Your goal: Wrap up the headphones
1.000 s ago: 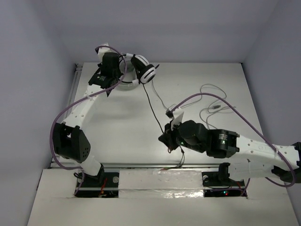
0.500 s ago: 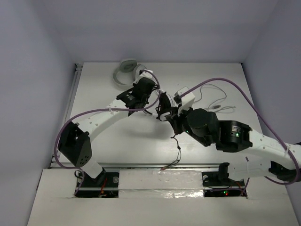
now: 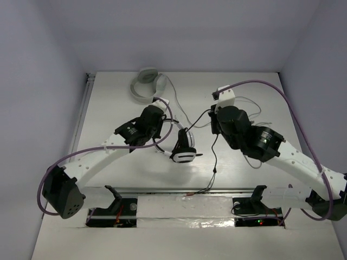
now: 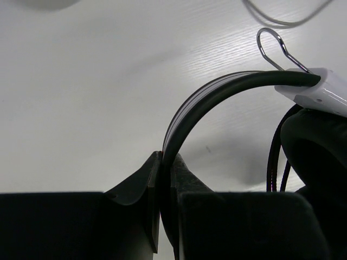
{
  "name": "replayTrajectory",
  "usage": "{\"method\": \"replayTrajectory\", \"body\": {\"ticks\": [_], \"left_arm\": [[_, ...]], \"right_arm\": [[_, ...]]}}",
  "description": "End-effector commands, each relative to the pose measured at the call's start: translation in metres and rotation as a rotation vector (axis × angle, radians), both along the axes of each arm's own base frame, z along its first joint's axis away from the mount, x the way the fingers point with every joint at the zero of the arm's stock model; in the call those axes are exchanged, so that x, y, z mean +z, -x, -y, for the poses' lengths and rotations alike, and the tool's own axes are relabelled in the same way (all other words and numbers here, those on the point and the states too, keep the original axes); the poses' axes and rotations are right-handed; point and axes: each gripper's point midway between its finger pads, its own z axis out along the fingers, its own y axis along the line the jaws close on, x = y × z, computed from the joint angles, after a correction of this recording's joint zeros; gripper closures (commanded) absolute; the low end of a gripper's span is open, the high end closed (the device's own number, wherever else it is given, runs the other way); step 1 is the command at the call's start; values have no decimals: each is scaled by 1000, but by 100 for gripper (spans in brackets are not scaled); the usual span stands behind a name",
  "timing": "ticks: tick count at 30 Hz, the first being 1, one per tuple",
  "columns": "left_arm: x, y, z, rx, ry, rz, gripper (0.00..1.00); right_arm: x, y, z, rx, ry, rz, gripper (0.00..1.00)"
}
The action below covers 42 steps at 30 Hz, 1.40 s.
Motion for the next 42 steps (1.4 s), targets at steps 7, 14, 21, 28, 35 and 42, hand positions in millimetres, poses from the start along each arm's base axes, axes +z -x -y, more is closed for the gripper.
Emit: {"method": "replayTrajectory", "body": {"ticks": [7,14,21,28,35,42], "left_arm": [[95,23,52,-280,365,99,100],[133,8,30,-279,469,136,100],[160,13,29,-364,590,143,100],[156,13,37,-403,614,14,100],[114,17,37,-394,579,-86,100],[114,26,41,-440,598,-111,100]], "right_arm": [[-29,-31,-6,-63,-104,-11,100],[-51,-25,-8,-64,-198,-40,100],[-71,-29,-14,-65,-274,-72,100],[-73,-32,-24,-19,-299,-68,100],[-25,-55,5,-71,-312,25,100],[-35,-81,9,-91,-303,0,100]]}}
